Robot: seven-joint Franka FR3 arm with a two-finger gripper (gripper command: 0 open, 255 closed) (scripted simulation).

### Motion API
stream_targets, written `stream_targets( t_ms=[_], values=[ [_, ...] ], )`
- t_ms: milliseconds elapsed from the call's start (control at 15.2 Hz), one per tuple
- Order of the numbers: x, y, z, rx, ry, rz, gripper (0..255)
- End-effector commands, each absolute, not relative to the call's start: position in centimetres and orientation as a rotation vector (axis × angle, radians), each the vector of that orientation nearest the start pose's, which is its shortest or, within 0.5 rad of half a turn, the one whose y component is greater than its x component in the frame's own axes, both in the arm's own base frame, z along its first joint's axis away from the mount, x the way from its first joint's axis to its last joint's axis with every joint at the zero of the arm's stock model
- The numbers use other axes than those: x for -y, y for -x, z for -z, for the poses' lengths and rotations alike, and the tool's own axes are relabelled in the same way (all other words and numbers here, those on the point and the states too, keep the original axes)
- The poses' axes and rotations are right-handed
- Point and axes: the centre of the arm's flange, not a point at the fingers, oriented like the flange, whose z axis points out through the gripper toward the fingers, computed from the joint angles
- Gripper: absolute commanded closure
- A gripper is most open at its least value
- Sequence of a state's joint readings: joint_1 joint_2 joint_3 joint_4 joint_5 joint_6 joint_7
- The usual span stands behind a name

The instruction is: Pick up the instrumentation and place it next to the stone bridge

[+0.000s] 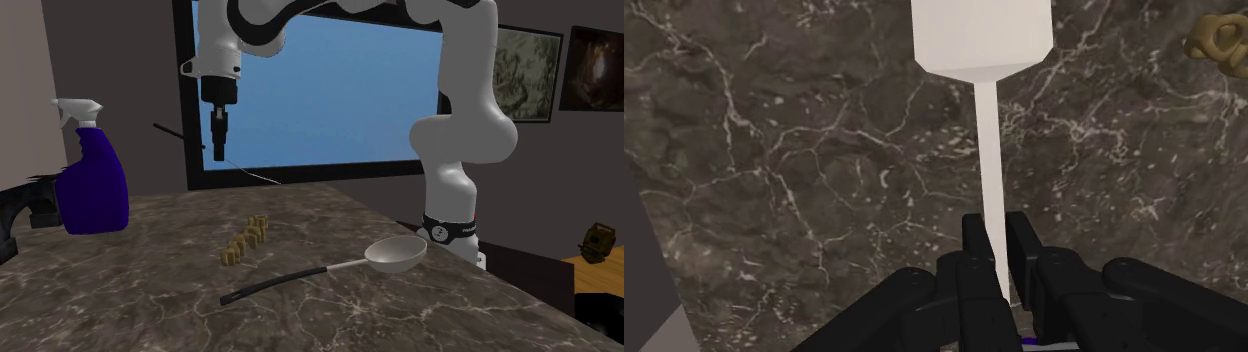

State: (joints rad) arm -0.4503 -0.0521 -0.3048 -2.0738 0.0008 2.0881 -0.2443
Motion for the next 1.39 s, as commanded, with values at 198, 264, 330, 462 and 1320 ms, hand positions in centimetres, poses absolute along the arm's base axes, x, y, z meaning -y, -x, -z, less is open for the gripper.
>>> stream_targets(
  t_ms=[198,264,330,462,1320],
  values=[
    [37.4,-39.3,-43.0,-0.798,3.054,0.102,255],
    [37.4,-39.3,-42.5,-0.798,3.054,0.102,255],
    [37.4,-39.3,-41.9,-0.798,3.054,0.102,255],
    [37.4,-39.3,-40.9,-0.798,3.054,0.102,255],
    [37.4,-39.3,-35.0,-0.798,3.054,0.102,255]
  ],
)
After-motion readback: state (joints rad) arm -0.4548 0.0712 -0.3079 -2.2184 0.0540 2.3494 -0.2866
